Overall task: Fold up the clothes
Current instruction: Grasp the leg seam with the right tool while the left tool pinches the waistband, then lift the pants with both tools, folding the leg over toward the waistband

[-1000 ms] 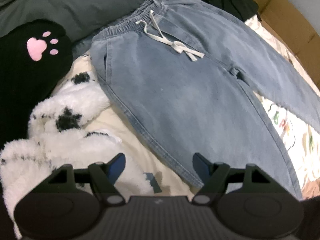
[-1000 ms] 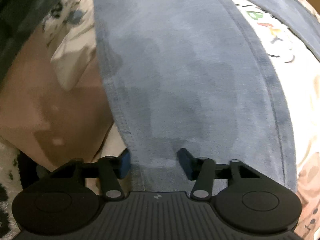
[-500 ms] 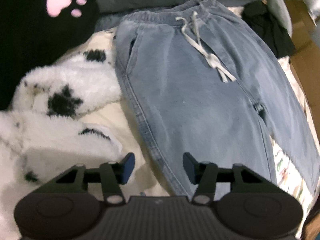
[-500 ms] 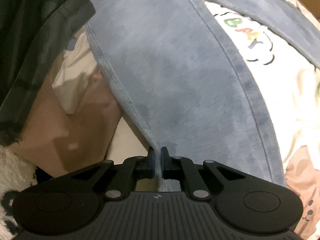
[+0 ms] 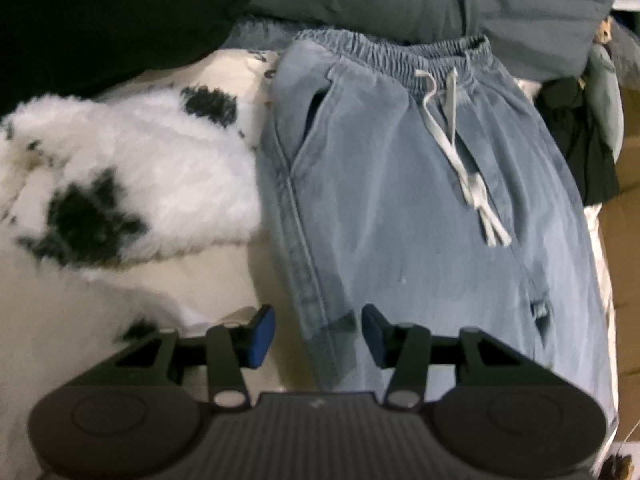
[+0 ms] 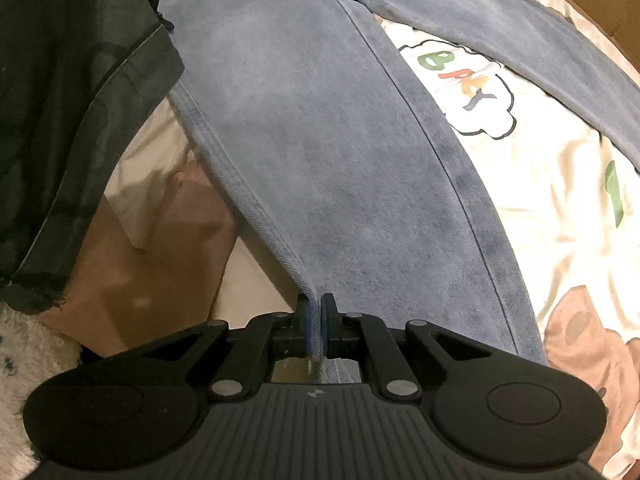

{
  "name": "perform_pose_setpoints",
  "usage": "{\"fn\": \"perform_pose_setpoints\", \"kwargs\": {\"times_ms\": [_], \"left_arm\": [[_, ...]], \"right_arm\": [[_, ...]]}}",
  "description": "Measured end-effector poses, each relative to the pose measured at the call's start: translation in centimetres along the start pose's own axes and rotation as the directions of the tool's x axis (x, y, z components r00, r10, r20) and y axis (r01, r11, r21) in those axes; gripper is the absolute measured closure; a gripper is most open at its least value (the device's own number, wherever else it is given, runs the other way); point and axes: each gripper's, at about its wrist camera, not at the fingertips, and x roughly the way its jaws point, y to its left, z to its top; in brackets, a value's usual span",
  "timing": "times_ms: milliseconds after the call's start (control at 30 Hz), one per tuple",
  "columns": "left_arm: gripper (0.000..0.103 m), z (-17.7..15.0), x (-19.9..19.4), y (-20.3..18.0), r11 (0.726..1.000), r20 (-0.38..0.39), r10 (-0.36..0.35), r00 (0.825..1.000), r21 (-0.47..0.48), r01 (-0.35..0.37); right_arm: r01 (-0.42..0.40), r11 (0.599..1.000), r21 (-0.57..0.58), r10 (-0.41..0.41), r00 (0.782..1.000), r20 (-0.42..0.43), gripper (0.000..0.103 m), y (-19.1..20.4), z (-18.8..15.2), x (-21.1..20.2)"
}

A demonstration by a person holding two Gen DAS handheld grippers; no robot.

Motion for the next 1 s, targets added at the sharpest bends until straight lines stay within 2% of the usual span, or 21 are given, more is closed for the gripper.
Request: {"fn": "perform_pose_setpoints", "kwargs": {"times_ms": [67, 100, 133, 233, 533, 700, 833, 933, 1000], "left_arm": [[0.053, 0.4, 0.5, 0.1, 1.0, 0.004, -0.008, 1.0, -0.013, 0.008], [0.057, 0.6, 0.7, 0.2, 1.0, 0.005, -0.012, 1.0, -0.025, 0.013], [0.068, 0.8, 0.8, 0.5, 0.999, 0.007, -0.022, 1.0, -0.046, 0.022], [0.086, 1.3, 0.5, 1.1, 0.991, 0.022, -0.065, 0.998, -0.112, 0.067], [0.087, 2.4, -3.2, -1.6, 0.991, 0.044, -0.124, 0.991, -0.036, 0.125], [0.087, 3.1, -4.8, -3.9, 0.994, 0.036, -0.106, 0.994, 0.03, 0.105], [0.087, 3.4, -5.2, -5.4, 0.988, 0.059, -0.142, 0.988, 0.076, 0.137], [0.087, 3.3, -5.5, -5.6, 0.985, 0.066, -0.164, 0.984, 0.061, 0.16], [0.087, 3.7, -5.7, -6.4, 0.981, 0.062, -0.166, 0.984, 0.107, 0.159]], "right_arm": [[0.002, 1.0, -0.004, -0.002, 1.0, -0.002, 0.1, 0.0, 0.1, -0.1], [0.003, 1.0, -0.005, -0.004, 1.0, -0.004, 0.101, 0.0, 0.1, -0.1], [0.005, 1.0, -0.007, -0.005, 1.0, -0.005, 0.101, 0.0, 0.1, -0.2], [0.008, 1.0, -0.013, -0.008, 1.0, -0.008, 0.101, 0.0, 0.2, -0.3], [0.052, 0.998, -0.024, -0.051, 0.998, 0.022, 0.102, -0.4, 0.8, -3.1], [0.098, 0.995, -0.011, -0.096, 0.992, 0.079, 0.102, -1.0, 1.5, -5.7], [0.114, 0.993, 0.008, -0.115, 0.987, 0.115, 0.102, -1.8, 2.1, -7.1], [0.129, 0.992, 0.012, -0.13, 0.984, 0.122, 0.102, -2.4, 2.5, -7.3], [0.126, 0.991, 0.046, -0.131, 0.984, 0.124, 0.102, -2.9, 2.7, -7.6]]}}
